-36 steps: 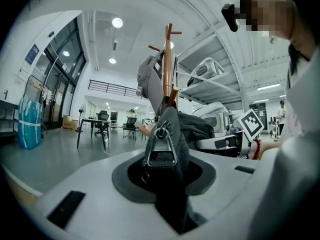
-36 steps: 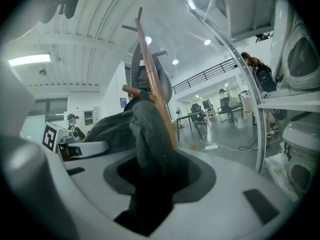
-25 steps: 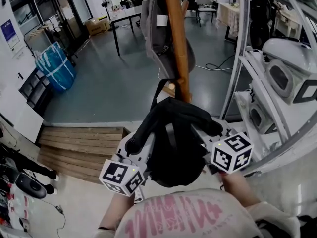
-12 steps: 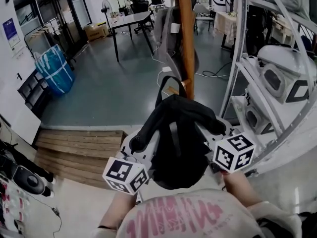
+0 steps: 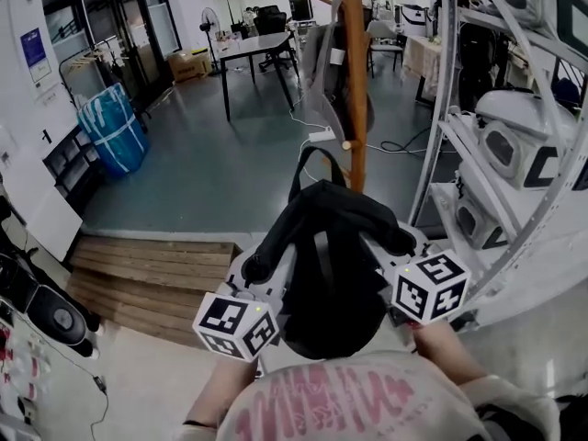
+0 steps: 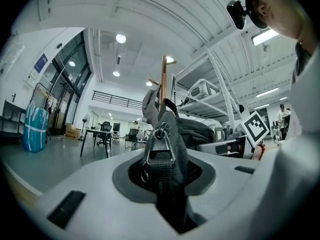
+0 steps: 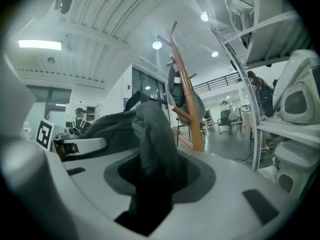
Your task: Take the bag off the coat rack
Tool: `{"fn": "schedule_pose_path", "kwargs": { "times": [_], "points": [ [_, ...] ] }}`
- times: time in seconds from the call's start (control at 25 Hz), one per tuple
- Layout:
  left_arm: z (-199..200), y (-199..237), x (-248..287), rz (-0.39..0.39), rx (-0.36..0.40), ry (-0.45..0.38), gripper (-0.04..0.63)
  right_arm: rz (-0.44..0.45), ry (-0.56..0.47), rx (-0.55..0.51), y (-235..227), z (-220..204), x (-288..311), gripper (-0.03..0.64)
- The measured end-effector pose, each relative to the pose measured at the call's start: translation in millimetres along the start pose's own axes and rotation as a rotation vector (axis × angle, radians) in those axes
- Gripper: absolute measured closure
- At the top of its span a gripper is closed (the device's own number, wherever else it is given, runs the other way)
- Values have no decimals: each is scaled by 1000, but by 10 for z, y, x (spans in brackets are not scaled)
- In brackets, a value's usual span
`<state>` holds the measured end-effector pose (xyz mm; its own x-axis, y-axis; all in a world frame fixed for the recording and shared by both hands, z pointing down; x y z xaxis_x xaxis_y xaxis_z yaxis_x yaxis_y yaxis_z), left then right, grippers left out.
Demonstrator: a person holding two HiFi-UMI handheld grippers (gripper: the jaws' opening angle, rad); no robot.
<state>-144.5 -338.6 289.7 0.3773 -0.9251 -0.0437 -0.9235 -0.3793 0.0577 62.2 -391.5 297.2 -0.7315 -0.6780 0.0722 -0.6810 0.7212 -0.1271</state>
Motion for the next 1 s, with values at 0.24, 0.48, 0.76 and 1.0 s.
{"fn": "schedule_pose_path", "kwargs": {
  "times": [0.24,0.48,0.76,1.0],
  "points": [
    [-117,-22,-408,18,-19,50,511,18,27,56,296,-218,-113,466],
    [-210,-23,-1013,62,-46,66,511,47,55,84,811,-423,-268,465],
    [-219,-110,-1669,60,-55,76,511,46,70,102,1371,-568,-576,465],
    [-288,-189,-2144,57,-77,79,512,49,85,94,1775,-709,-823,468]
  ]
}}
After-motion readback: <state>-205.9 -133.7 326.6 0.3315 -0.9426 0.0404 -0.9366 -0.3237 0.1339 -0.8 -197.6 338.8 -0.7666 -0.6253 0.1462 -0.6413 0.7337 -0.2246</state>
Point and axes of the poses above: the fingertips, and each gripper's own axes: x forward along the fingers, y to its left, z out of its top, the point moved 6 cm from there along -x, backward along the fingers, and after that the axes turned 6 degrees about z, right-handed, at the moved point
